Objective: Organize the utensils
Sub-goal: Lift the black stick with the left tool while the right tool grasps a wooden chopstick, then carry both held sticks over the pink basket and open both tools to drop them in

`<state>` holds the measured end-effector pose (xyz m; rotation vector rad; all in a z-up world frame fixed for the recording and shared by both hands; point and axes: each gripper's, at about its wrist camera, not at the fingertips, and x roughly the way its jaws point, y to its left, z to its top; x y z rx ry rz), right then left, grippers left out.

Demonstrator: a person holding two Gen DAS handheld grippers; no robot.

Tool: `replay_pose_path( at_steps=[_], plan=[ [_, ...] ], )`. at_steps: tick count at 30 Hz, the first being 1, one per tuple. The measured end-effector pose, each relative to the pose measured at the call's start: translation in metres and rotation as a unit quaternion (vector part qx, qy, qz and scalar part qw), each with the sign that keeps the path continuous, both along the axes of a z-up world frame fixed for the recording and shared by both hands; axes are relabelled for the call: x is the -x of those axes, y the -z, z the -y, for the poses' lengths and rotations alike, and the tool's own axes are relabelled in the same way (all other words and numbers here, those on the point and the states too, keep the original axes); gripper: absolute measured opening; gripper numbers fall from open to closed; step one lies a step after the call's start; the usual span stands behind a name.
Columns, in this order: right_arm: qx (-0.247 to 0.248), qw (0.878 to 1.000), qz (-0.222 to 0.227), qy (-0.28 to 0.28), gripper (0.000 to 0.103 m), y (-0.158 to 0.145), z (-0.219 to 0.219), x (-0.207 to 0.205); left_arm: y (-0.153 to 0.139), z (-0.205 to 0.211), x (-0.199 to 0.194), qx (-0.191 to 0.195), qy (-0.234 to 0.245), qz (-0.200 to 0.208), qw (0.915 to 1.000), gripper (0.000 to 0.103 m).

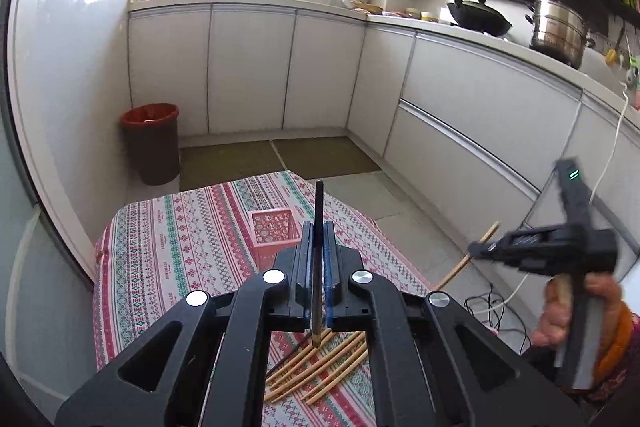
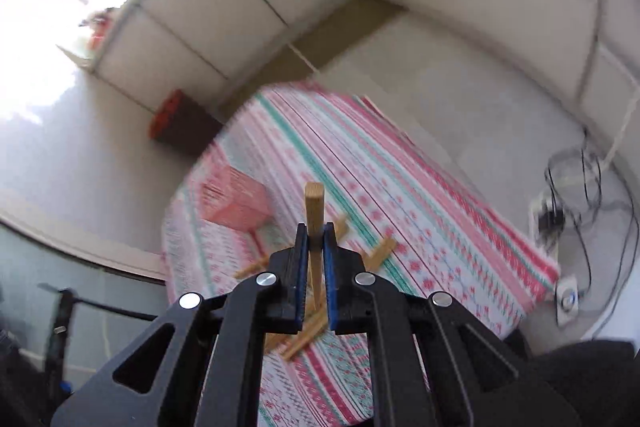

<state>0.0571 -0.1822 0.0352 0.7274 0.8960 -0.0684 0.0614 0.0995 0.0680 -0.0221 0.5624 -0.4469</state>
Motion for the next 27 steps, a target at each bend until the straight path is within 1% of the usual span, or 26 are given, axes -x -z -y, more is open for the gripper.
replay_pose_path(
  at_steps=[3, 7, 9, 11, 13, 16, 19, 23, 25, 26, 27],
  plan=[
    [0.020, 0.997, 0.069, -0.023, 0.008, -0.055, -0.007, -0.010, -0.010, 0.000, -0.014, 0.014, -0.018, -0.005, 0.9997, 0.004],
    [0.036, 0.989, 0.135, -0.038, 0.008, -0.107, -0.017, -0.036, -0.026, 0.003, -0.039, 0.026, -0.041, 0.002, 0.9988, 0.004],
    [0.039, 0.986, 0.157, -0.041, 0.008, -0.121, -0.021, -0.051, -0.032, 0.005, -0.055, 0.029, -0.056, 0.008, 0.9980, 0.004],
    [0.036, 0.984, 0.169, -0.046, 0.008, -0.128, -0.028, -0.068, -0.035, 0.007, -0.070, 0.034, -0.066, 0.012, 0.9972, 0.004],
    [0.041, 0.983, 0.171, -0.047, 0.008, -0.130, -0.034, -0.088, -0.035, 0.011, -0.086, 0.032, -0.077, 0.015, 0.9964, 0.004],
    [0.062, 0.982, 0.172, -0.058, 0.008, -0.124, -0.050, -0.117, -0.031, 0.015, -0.111, 0.022, -0.093, 0.017, 0.9953, 0.004],
    [0.087, 0.980, 0.164, -0.070, 0.008, -0.109, -0.067, -0.145, -0.022, 0.018, -0.134, 0.021, -0.101, 0.007, 0.9946, 0.004],
    [0.099, 0.980, 0.152, -0.087, 0.008, -0.081, -0.079, -0.164, 0.002, 0.019, -0.158, 0.016, -0.109, -0.017, 0.9938, 0.004],
    [0.102, 0.979, 0.146, -0.096, 0.008, -0.069, -0.087, -0.171, 0.018, 0.023, -0.166, 0.008, -0.105, -0.038, 0.9936, 0.004],
    [0.104, 0.979, 0.143, -0.100, 0.008, -0.066, -0.089, -0.173, 0.027, 0.023, -0.169, 0.005, -0.105, -0.051, 0.9931, 0.005],
    [0.107, 0.979, 0.140, -0.103, 0.008, -0.061, -0.093, -0.175, 0.035, 0.022, -0.170, 0.006, -0.107, -0.061, 0.9924, 0.010]
  ],
)
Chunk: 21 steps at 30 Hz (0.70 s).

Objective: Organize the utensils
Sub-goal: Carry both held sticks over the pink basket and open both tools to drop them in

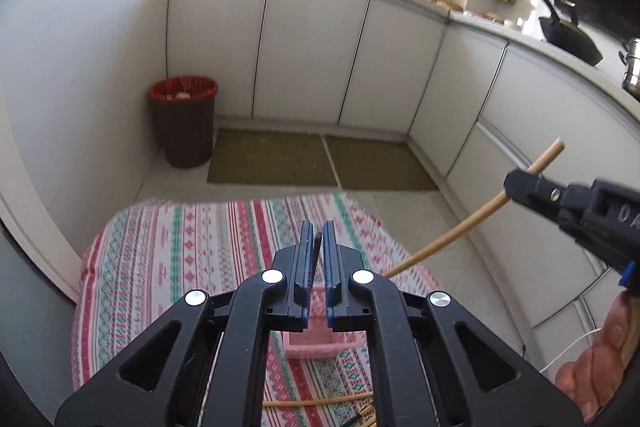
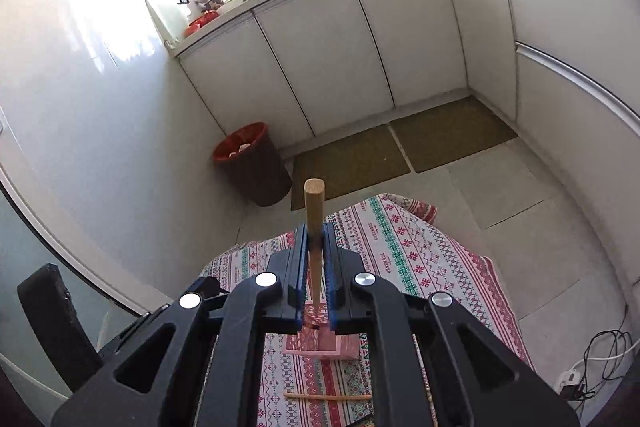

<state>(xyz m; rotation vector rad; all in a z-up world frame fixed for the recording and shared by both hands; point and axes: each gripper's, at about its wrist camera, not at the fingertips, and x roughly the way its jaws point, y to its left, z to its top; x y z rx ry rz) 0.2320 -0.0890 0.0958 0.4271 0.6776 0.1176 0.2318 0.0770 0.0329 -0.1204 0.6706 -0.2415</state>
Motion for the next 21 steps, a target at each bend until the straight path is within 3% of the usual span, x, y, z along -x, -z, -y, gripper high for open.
replay_pose_path(
  at_steps=[4, 9, 11, 13, 15, 21],
  plan=[
    [0.018, 1.000, -0.011, -0.005, 0.008, 0.017, -0.010, -0.013, 0.006, -0.014, -0.002, 0.012, -0.022, -0.018, 0.9995, 0.015],
    [0.021, 0.999, -0.038, -0.015, 0.010, 0.043, -0.022, -0.025, -0.017, -0.033, 0.013, 0.036, -0.050, 0.013, 0.9980, 0.042],
    [0.023, 0.998, -0.055, -0.017, 0.013, 0.053, -0.026, -0.029, -0.022, -0.033, 0.015, 0.035, -0.053, 0.014, 0.9979, 0.043],
    [0.018, 0.998, -0.060, -0.009, 0.034, 0.057, -0.024, -0.026, -0.022, -0.032, 0.019, 0.028, -0.052, 0.012, 0.9982, 0.044],
    [0.024, 0.998, -0.057, 0.007, 0.042, 0.058, -0.020, -0.017, -0.021, -0.028, 0.025, 0.017, -0.050, 0.010, 0.9986, 0.046],
    [0.070, 0.996, -0.048, 0.038, 0.053, 0.061, -0.006, 0.020, -0.017, -0.016, 0.045, 0.004, -0.041, -0.001, 0.9991, 0.061]
  ],
)
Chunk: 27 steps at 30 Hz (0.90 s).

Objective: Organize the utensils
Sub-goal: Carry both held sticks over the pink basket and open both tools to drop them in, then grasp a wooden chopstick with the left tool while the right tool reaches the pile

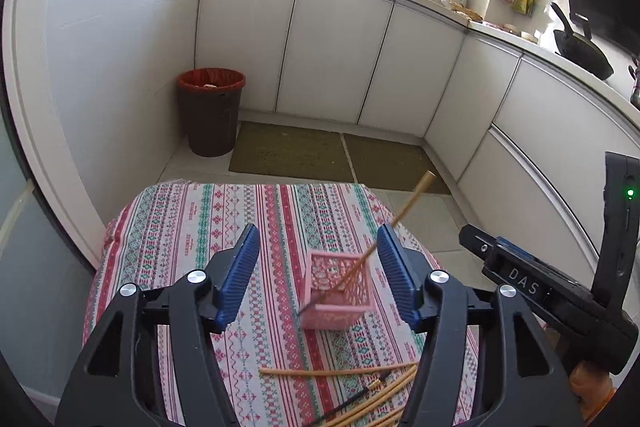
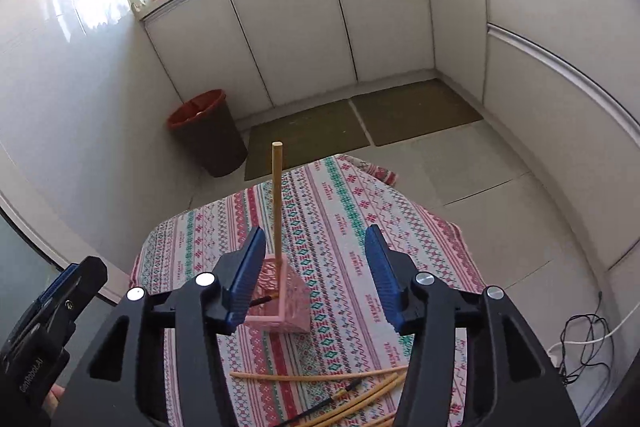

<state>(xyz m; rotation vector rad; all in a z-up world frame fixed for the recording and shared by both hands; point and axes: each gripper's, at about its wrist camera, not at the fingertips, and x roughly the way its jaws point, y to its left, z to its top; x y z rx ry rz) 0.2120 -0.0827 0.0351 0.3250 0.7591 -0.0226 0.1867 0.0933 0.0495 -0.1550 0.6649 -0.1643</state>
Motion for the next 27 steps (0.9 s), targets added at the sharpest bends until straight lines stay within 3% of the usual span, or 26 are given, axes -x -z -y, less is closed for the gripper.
replay_pose_path(
  at_steps=[9, 15, 19, 21, 27],
  plan=[
    [0.075, 0.997, 0.014, 0.001, 0.074, 0.005, 0.008, 0.062, 0.023, 0.014, 0.031, -0.021, -0.001, -0.031, 0.9993, 0.084],
    [0.075, 0.996, 0.025, 0.034, 0.094, 0.009, 0.027, 0.106, 0.040, 0.026, 0.044, -0.054, 0.016, -0.060, 0.9966, 0.096],
    [0.071, 0.995, 0.002, 0.075, 0.096, 0.026, 0.061, 0.140, 0.075, 0.047, 0.046, -0.103, 0.071, -0.129, 0.9837, 0.096],
    [0.060, 0.993, -0.019, 0.104, 0.096, 0.040, 0.081, 0.156, 0.095, 0.063, 0.047, -0.125, 0.111, -0.167, 0.9718, 0.096],
    [-0.082, 0.977, -0.115, 0.162, 0.096, 0.084, 0.140, 0.166, 0.135, 0.106, 0.048, -0.136, 0.179, -0.230, 0.9468, 0.096]
  ],
)
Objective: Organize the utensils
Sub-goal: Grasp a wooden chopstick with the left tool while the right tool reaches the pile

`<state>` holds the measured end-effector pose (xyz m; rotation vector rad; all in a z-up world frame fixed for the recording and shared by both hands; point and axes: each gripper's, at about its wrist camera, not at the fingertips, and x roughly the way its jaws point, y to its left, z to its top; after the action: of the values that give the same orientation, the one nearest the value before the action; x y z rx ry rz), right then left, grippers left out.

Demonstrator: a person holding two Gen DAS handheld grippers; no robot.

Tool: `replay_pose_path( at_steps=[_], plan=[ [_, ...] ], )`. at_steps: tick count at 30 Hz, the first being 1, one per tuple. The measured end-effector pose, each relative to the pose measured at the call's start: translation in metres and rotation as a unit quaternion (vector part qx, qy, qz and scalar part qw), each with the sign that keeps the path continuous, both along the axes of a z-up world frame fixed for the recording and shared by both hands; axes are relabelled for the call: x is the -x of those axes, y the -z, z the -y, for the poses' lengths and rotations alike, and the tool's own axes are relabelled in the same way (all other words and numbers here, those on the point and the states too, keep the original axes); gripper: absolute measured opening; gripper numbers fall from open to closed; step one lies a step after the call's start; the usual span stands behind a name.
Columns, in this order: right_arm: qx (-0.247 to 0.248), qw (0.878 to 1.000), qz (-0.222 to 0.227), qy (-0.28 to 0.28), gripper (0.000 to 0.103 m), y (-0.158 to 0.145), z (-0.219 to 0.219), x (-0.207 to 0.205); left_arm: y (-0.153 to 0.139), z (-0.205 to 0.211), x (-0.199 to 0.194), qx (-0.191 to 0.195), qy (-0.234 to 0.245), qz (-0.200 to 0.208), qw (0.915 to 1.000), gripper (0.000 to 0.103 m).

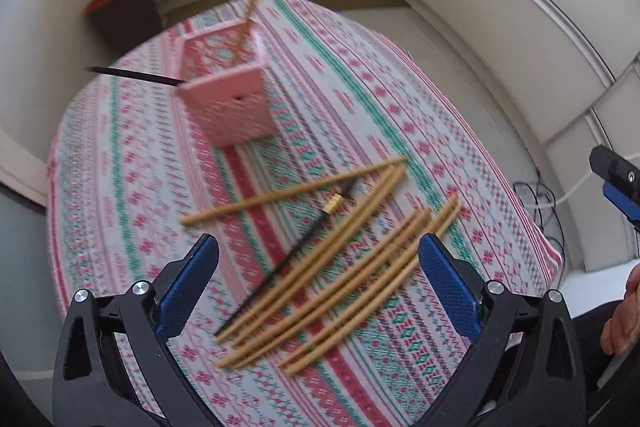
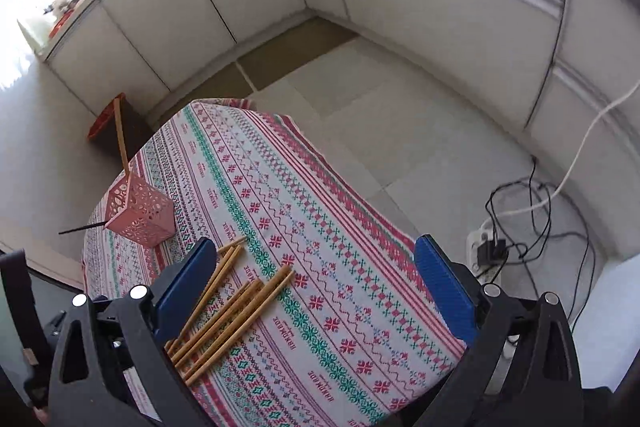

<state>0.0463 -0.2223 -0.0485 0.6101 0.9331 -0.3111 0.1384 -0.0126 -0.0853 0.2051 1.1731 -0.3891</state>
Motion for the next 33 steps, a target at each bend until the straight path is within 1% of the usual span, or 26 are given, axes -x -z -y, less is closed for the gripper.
replay_pose_path(
  at_steps=[3, 5, 8, 10, 11, 12, 13, 15, 17, 18, 21, 25, 27, 29, 31, 33],
  plan=[
    [-0.030, 0.999, -0.022, 0.026, 0.096, 0.013, 0.014, 0.003, 0.016, 0.022, -0.002, -0.006, 0.029, -0.030, 0.9991, 0.096],
    [-0.053, 0.997, -0.034, 0.034, 0.096, 0.021, 0.020, 0.004, 0.028, 0.041, 0.000, -0.013, 0.060, -0.047, 0.9970, 0.094],
    [-0.077, 0.995, -0.041, 0.049, 0.096, 0.027, 0.032, 0.008, 0.039, 0.067, 0.003, -0.031, 0.110, -0.054, 0.9920, 0.082],
    [-0.080, 0.994, -0.040, 0.066, 0.096, 0.027, 0.040, 0.011, 0.046, 0.082, 0.002, -0.036, 0.130, -0.059, 0.9891, 0.078],
    [-0.082, 0.993, -0.041, 0.069, 0.096, 0.028, 0.043, 0.012, 0.048, 0.089, 0.001, -0.035, 0.138, -0.060, 0.9879, 0.072],
    [-0.084, 0.993, -0.044, 0.071, 0.096, 0.030, 0.045, 0.013, 0.050, 0.096, 0.000, -0.033, 0.147, -0.061, 0.9866, 0.063],
    [-0.088, 0.992, -0.048, 0.073, 0.096, 0.032, 0.048, 0.013, 0.051, 0.101, -0.002, -0.031, 0.155, -0.061, 0.9855, 0.060],
    [-0.094, 0.991, -0.053, 0.075, 0.096, 0.037, 0.052, 0.014, 0.054, 0.113, -0.008, -0.032, 0.167, -0.059, 0.9837, 0.042],
    [-0.094, 0.991, -0.055, 0.078, 0.096, 0.038, 0.055, 0.014, 0.061, 0.123, -0.014, -0.040, 0.174, -0.067, 0.9816, 0.033],
    [-0.091, 0.991, -0.056, 0.078, 0.096, 0.038, 0.057, 0.015, 0.065, 0.127, -0.016, -0.046, 0.179, -0.073, 0.9801, 0.031],
    [-0.083, 0.992, -0.057, 0.081, 0.096, 0.039, 0.060, 0.014, 0.077, 0.135, -0.023, -0.063, 0.180, -0.083, 0.9782, 0.031],
    [-0.089, 0.991, -0.063, 0.082, 0.096, 0.043, 0.063, 0.013, 0.085, 0.139, -0.029, -0.069, 0.182, -0.087, 0.9771, 0.029],
    [-0.094, 0.990, -0.065, 0.083, 0.096, 0.046, 0.065, 0.013, 0.085, 0.140, -0.031, -0.071, 0.186, -0.084, 0.9763, 0.024],
    [-0.094, 0.990, -0.067, 0.082, 0.096, 0.046, 0.065, 0.013, 0.086, 0.142, -0.030, -0.077, 0.193, -0.081, 0.9748, 0.022],
    [-0.094, 0.990, -0.069, 0.081, 0.096, 0.047, 0.065, 0.012, 0.091, 0.146, -0.023, -0.085, 0.206, -0.083, 0.9712, 0.021],
    [-0.095, 0.989, -0.074, 0.081, 0.096, 0.049, 0.065, 0.012, 0.091, 0.148, -0.017, -0.093, 0.220, -0.074, 0.9683, 0.016]
  ],
)
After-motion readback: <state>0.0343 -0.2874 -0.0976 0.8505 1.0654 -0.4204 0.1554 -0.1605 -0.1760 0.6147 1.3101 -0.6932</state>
